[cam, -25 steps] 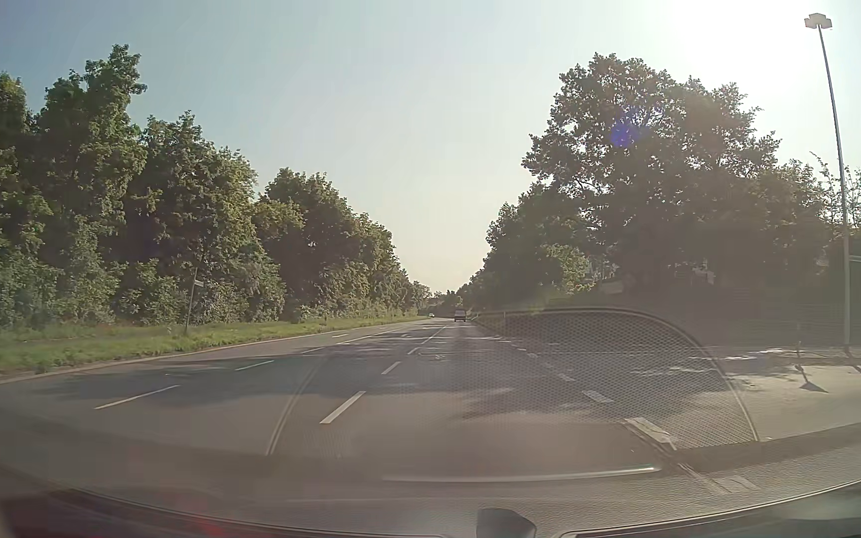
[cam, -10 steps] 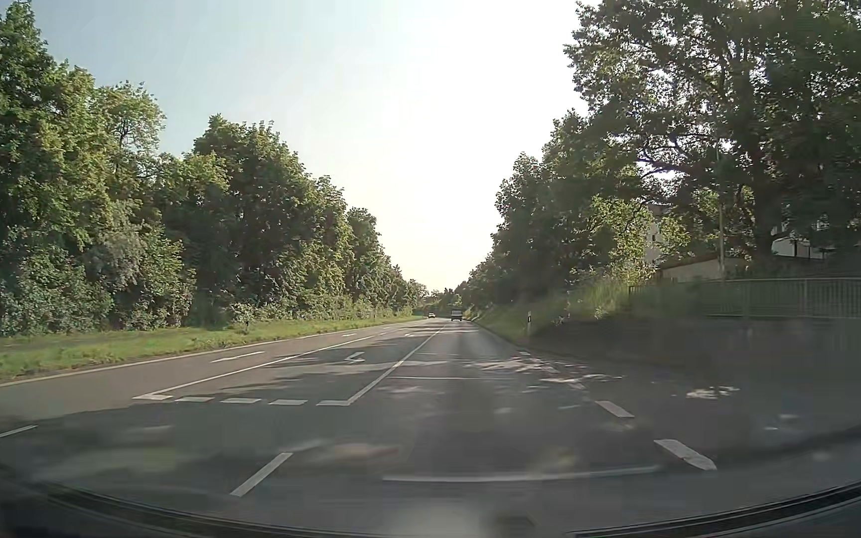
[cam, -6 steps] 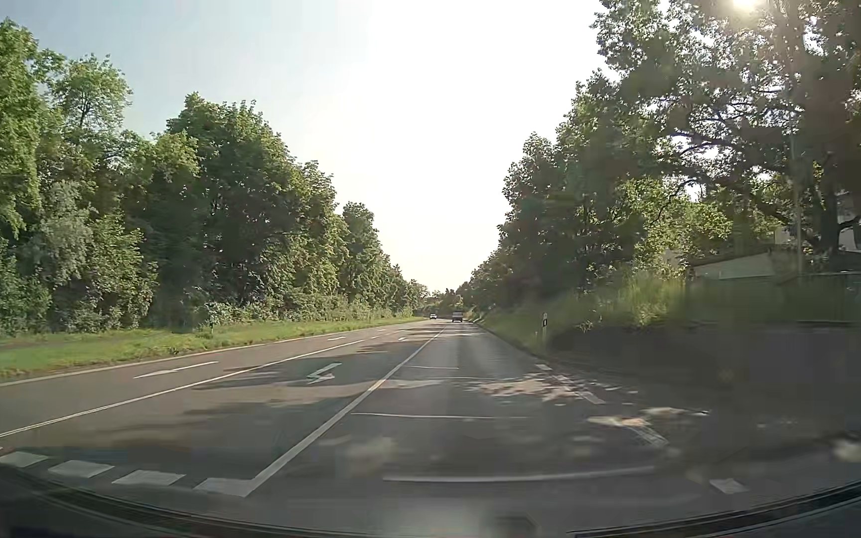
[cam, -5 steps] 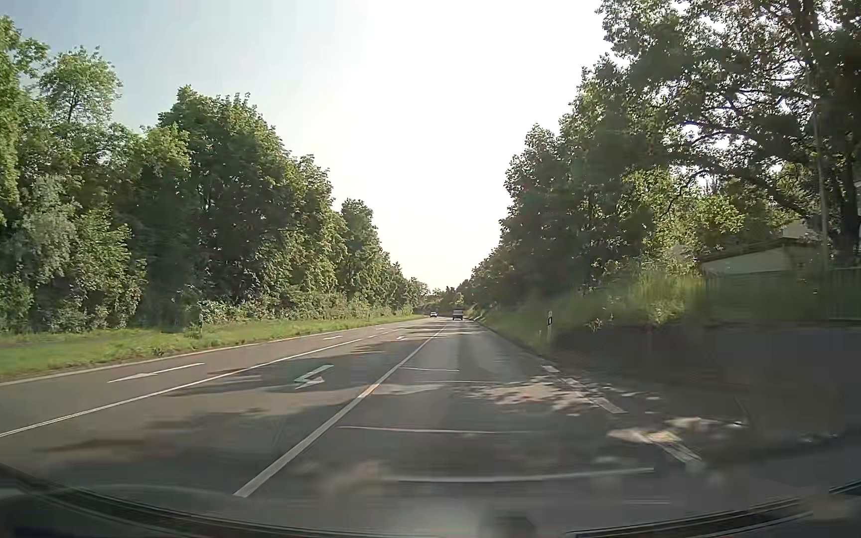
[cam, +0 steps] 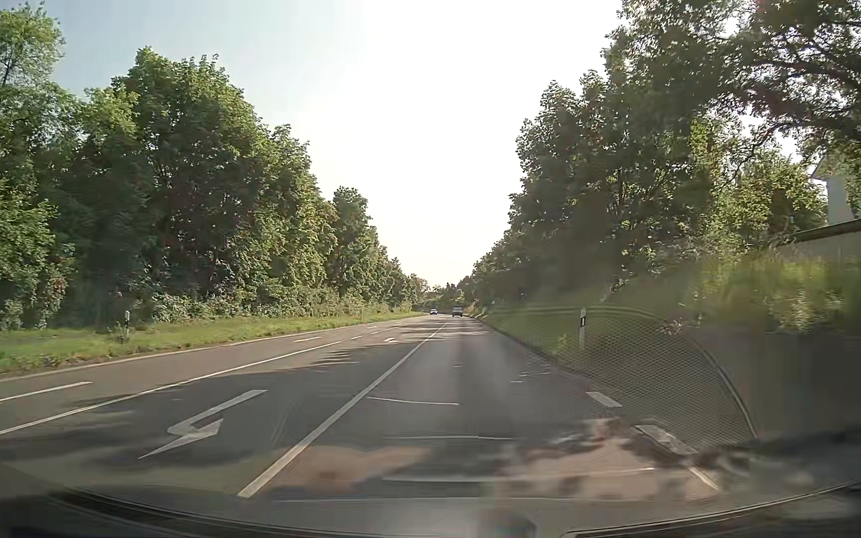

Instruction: Follow the waypoints while adhering to traffic rules and regulations

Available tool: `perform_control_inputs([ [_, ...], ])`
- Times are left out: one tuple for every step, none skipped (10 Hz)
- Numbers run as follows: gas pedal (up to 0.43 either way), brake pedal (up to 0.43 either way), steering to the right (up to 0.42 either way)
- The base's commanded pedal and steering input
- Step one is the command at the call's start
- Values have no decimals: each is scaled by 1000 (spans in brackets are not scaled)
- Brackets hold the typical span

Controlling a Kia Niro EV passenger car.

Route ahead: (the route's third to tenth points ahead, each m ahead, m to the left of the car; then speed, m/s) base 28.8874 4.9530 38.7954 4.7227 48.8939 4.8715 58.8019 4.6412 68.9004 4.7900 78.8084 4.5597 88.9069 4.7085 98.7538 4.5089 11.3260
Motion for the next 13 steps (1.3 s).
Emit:
perform_control_inputs([
  [130,30,2],
  [130,30,2],
  [130,30,2],
  [130,30,3],
  [130,30,2],
  [130,30,2],
  [130,30,2],
  [130,30,2],
  [130,30,2],
  [130,24,2],
  [130,30,2],
  [130,30,2],
  [130,30,2],
])
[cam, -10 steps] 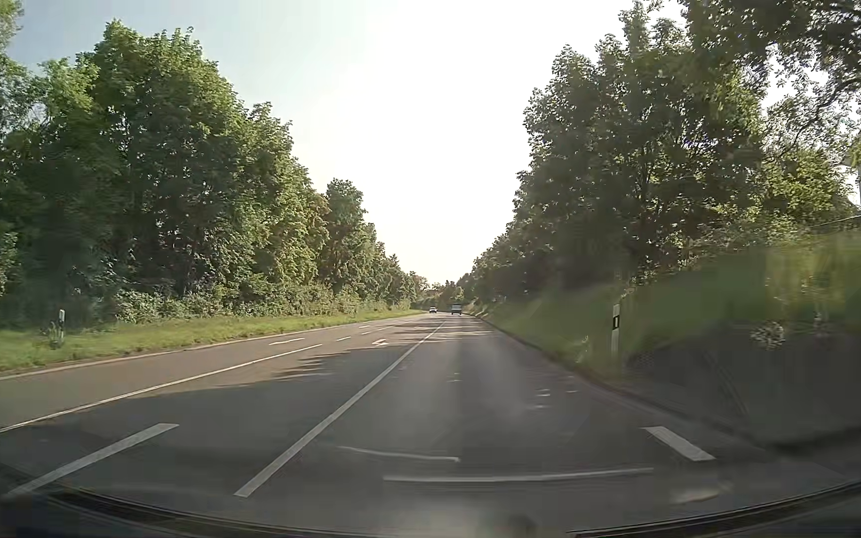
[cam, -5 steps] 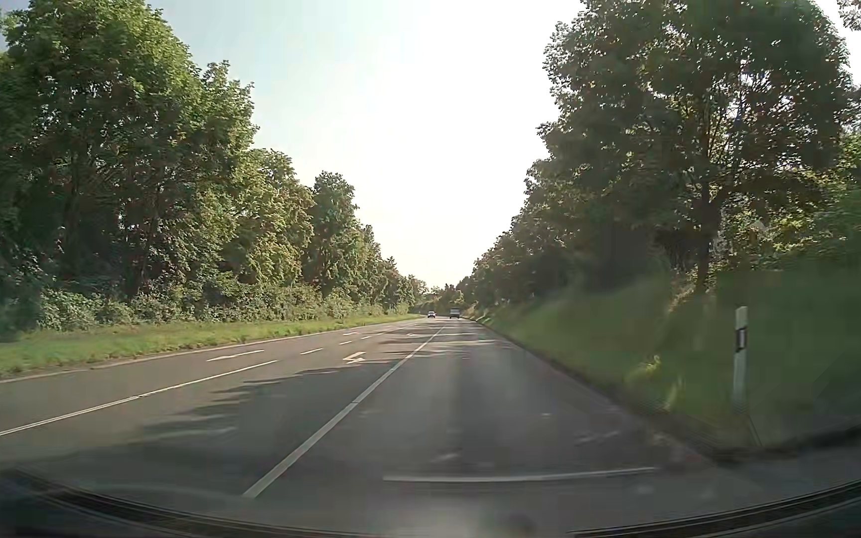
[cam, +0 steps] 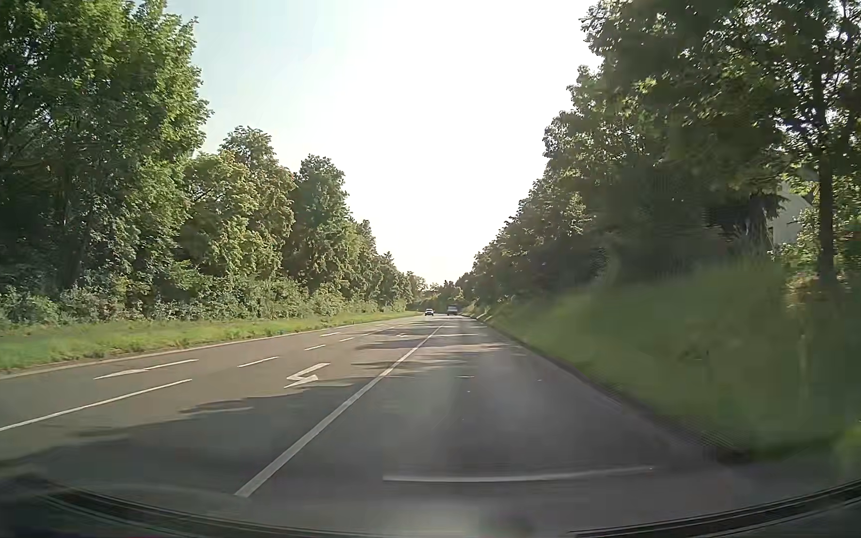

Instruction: Follow the waypoints while adhering to traffic rules and regulations

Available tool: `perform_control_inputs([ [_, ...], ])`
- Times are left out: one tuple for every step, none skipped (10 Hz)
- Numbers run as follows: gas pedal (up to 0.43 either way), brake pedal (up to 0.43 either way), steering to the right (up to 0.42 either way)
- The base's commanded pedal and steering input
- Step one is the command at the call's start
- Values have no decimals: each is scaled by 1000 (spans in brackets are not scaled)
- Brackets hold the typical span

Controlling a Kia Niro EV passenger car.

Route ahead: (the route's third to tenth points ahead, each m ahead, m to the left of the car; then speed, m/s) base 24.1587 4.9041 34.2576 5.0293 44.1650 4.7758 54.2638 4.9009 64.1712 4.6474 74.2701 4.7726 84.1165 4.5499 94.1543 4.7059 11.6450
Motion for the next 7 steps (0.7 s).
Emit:
perform_control_inputs([
  [130,30,2],
  [130,30,2],
  [130,30,1],
  [130,30,0],
  [130,30,0],
  [130,30,0],
  [130,30,0],
])
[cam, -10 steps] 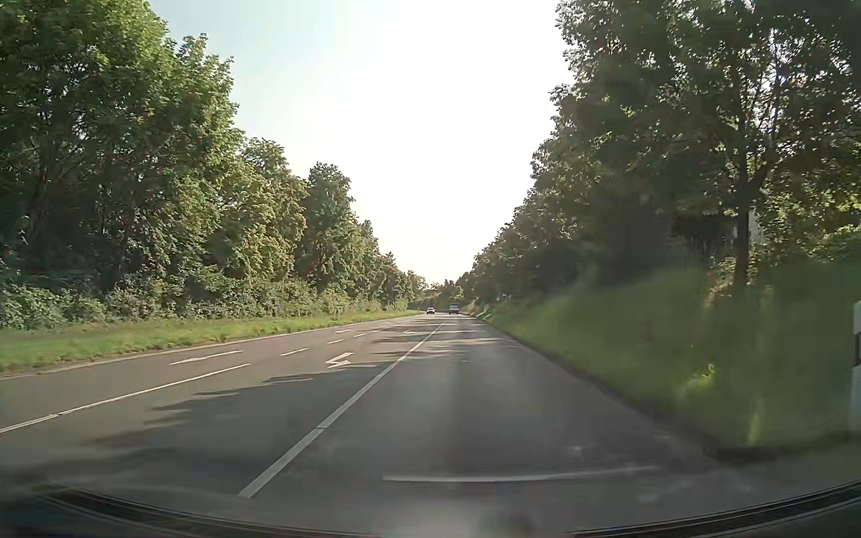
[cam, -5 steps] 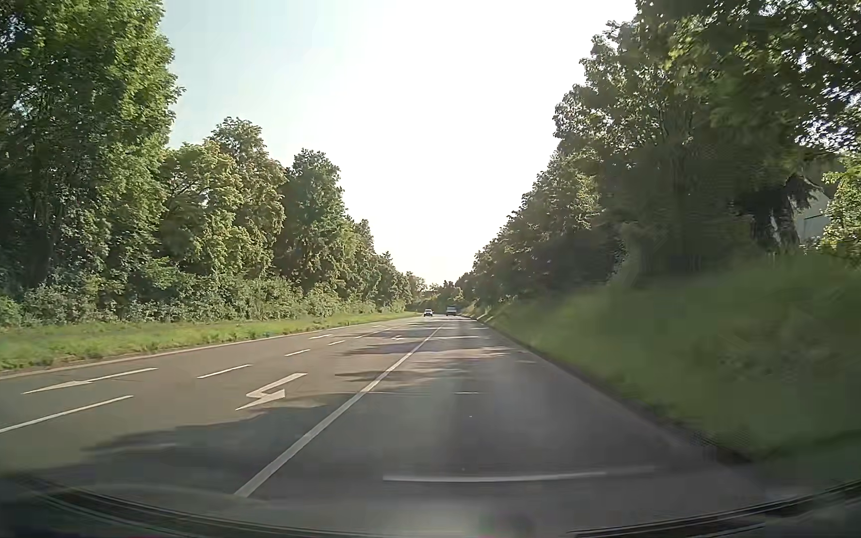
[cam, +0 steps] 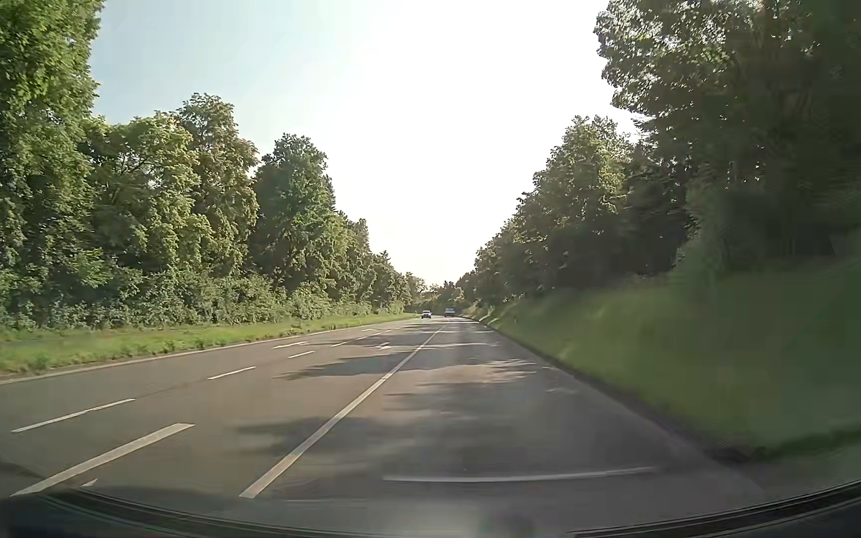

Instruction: Follow the waypoints while adhering to traffic rules and regulations

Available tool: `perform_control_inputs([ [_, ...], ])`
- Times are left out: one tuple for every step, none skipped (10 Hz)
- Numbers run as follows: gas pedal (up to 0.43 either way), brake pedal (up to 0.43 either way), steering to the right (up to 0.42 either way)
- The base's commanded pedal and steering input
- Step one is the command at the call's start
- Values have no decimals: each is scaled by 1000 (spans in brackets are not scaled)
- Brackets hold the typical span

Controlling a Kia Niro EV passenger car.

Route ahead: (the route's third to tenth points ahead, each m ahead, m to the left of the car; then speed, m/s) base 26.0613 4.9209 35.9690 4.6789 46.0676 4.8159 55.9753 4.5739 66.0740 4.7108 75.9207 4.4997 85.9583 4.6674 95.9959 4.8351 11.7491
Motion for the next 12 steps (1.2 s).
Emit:
perform_control_inputs([
  [130,30,0],
  [130,30,0],
  [130,30,-1],
  [130,30,0],
  [130,30,-1],
  [130,30,-1],
  [130,30,-1],
  [130,24,0],
  [130,30,1],
  [130,30,3],
  [130,30,3],
  [130,30,3],
])
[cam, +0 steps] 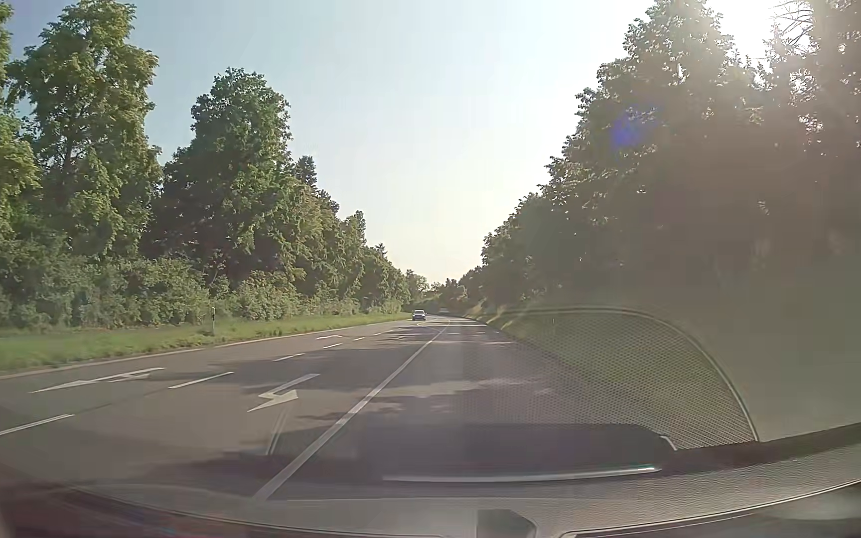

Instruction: Follow the waypoints while adhering to traffic rules and regulations

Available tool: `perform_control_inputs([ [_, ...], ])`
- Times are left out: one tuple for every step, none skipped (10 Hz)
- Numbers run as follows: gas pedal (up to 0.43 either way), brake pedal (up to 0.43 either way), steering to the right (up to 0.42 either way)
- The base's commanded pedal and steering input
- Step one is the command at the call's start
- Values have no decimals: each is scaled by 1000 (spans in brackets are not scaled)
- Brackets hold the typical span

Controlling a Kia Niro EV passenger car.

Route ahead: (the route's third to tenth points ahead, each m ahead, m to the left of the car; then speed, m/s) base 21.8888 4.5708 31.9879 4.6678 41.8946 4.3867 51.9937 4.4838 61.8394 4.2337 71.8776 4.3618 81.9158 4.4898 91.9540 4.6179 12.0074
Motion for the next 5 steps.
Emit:
perform_control_inputs([
  [130,30,3],
  [130,30,3],
  [130,30,3],
  [130,30,3],
  [130,30,3],
])
